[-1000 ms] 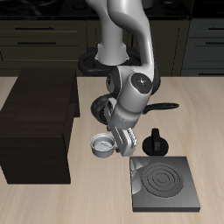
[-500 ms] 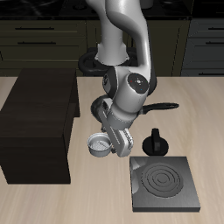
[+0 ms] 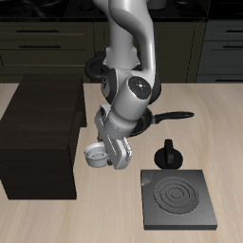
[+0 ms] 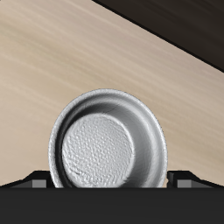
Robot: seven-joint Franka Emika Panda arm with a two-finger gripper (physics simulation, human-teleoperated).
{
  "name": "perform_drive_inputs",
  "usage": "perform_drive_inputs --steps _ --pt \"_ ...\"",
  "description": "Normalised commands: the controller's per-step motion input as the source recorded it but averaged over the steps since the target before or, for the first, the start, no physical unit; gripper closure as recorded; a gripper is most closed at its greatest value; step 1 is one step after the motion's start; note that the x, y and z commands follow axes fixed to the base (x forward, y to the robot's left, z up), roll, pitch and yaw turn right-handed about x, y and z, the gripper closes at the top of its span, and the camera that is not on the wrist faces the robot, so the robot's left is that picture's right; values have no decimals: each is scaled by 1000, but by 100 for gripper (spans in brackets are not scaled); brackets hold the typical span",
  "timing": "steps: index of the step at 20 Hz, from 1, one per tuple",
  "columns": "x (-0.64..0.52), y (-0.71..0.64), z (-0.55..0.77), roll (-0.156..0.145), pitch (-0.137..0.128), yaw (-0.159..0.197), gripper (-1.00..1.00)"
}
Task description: Place the ramekin on the bottom layer of the wooden shelf
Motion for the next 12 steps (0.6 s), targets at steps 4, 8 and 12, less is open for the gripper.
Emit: perform_drive_inputs --steps 4,8,12 --pt "-42 -250 -48 -42 -3 1 -100" --pt "15 -285 -152 -40 20 4 -100" --pt "-88 -329 -104 -52 13 -5 -100"
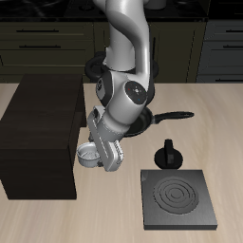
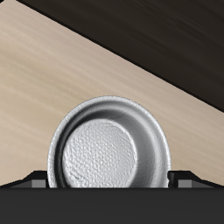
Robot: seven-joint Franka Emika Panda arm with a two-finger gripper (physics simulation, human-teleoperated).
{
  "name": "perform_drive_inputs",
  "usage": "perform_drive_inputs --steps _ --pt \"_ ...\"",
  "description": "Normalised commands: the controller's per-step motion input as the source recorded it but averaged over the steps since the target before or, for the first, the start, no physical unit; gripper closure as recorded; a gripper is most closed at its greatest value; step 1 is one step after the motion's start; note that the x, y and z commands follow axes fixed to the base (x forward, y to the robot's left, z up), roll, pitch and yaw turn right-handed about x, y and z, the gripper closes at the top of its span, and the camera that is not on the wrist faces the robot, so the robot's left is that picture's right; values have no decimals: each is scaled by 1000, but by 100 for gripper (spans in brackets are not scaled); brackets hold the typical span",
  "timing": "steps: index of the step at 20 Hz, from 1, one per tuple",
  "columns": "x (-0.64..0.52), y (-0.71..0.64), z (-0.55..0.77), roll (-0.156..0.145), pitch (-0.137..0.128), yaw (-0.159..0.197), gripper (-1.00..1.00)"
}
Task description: Place the ramekin on the bottom layer of the wooden shelf
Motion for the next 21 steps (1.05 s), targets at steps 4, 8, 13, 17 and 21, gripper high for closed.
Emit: perform_drive_inputs --steps 4,8,13,17,21 --pt "-68 -273 22 -48 2 4 -100" --pt "-65 -356 132 -55 -19 1 -100" --pt "-73 -318 108 -55 -17 15 -100" --pt "-4 -449 124 -66 -11 8 -100" --pt "-66 -461 229 -93 -30 22 -100"
